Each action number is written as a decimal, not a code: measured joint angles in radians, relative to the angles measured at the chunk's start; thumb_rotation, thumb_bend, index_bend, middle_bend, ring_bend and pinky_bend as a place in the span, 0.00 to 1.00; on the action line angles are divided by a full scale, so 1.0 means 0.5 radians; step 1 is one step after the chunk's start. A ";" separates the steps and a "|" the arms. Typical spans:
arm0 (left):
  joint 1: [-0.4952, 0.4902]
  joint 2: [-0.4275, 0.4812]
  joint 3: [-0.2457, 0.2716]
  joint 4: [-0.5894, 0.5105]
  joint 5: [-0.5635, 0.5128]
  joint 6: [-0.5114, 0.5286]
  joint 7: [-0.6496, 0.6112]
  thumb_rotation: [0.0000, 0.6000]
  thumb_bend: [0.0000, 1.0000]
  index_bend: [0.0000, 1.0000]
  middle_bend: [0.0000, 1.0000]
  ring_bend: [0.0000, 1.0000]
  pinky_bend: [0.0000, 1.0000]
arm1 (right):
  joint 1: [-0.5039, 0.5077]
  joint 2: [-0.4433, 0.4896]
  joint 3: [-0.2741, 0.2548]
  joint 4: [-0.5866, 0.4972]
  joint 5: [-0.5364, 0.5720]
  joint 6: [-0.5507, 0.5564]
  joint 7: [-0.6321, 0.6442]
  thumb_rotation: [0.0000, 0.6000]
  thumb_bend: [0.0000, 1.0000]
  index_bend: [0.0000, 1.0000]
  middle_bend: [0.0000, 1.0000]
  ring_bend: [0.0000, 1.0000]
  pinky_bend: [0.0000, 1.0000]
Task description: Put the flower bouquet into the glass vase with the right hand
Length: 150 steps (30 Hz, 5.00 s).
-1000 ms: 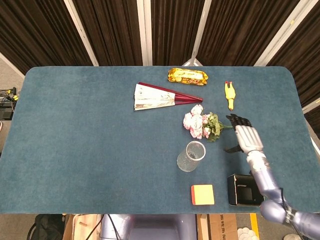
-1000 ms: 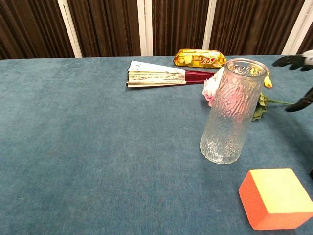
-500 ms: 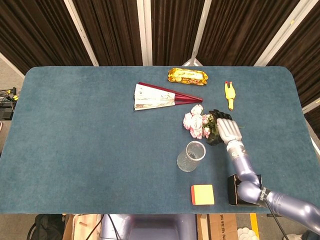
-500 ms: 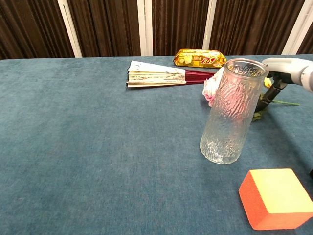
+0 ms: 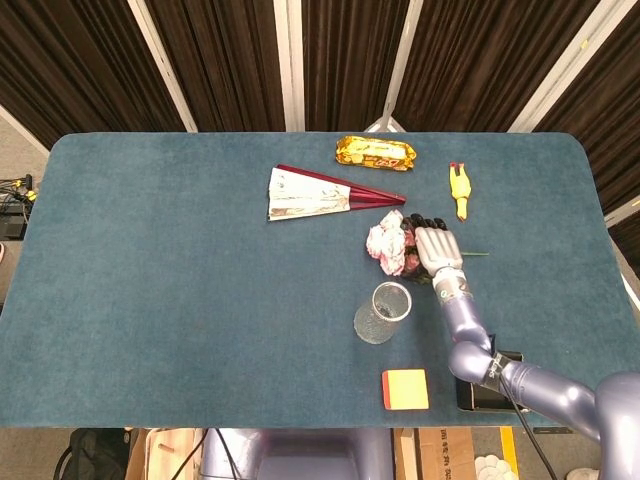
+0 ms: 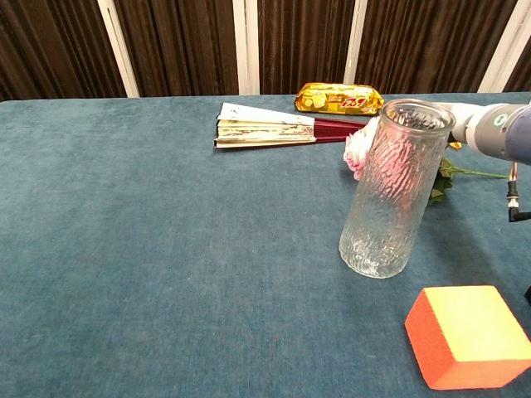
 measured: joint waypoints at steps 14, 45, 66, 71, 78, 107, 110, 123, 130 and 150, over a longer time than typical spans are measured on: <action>-0.004 -0.004 0.006 -0.004 0.010 -0.011 0.008 1.00 0.24 0.03 0.00 0.00 0.02 | 0.030 -0.118 0.002 0.177 -0.047 0.055 0.054 1.00 0.21 0.47 0.42 0.45 0.08; 0.014 0.034 0.015 0.020 0.031 -0.013 -0.153 1.00 0.24 0.03 0.00 0.00 0.02 | -0.251 0.719 0.645 -0.794 -0.173 -0.130 1.102 1.00 0.25 0.58 0.47 0.49 0.10; 0.028 0.056 0.019 0.040 0.051 -0.002 -0.255 1.00 0.24 0.03 0.00 0.00 0.02 | -0.694 1.537 1.247 -1.831 0.199 -0.265 1.994 1.00 0.25 0.59 0.48 0.49 0.11; 0.033 0.058 0.014 0.045 0.044 0.004 -0.279 1.00 0.24 0.03 0.00 0.00 0.02 | -0.819 1.626 1.357 -1.989 0.110 -0.278 2.180 1.00 0.25 0.59 0.48 0.49 0.11; 0.035 0.062 0.016 0.048 0.052 0.005 -0.292 1.00 0.24 0.03 0.00 0.00 0.02 | -0.797 1.663 1.333 -2.057 0.077 -0.261 2.239 1.00 0.25 0.59 0.48 0.49 0.11; 0.029 0.045 0.008 0.035 0.039 0.006 -0.218 1.00 0.24 0.03 0.00 0.00 0.02 | -0.714 1.275 0.831 -1.747 -0.304 -0.277 2.366 1.00 0.25 0.59 0.48 0.49 0.12; 0.026 0.039 0.009 0.029 0.038 0.004 -0.190 1.00 0.24 0.03 0.00 0.00 0.02 | -0.746 1.242 0.800 -1.711 -0.377 -0.304 2.405 1.00 0.25 0.59 0.48 0.49 0.12; 0.017 0.021 0.013 0.008 0.041 0.001 -0.118 1.00 0.24 0.03 0.00 0.00 0.02 | -0.823 1.084 0.690 -1.532 -0.682 -0.477 2.586 1.00 0.25 0.57 0.44 0.41 0.11; 0.016 0.022 0.013 0.006 0.040 0.000 -0.117 1.00 0.24 0.03 0.00 0.00 0.02 | -0.864 1.051 0.701 -1.494 -0.911 -0.570 2.697 1.00 0.16 0.37 0.26 0.22 0.03; 0.018 0.029 0.017 0.001 0.033 -0.012 -0.128 1.00 0.24 0.03 0.00 0.00 0.02 | -1.096 1.235 0.724 -1.438 -1.631 -0.647 3.193 1.00 0.13 0.23 0.12 0.10 0.01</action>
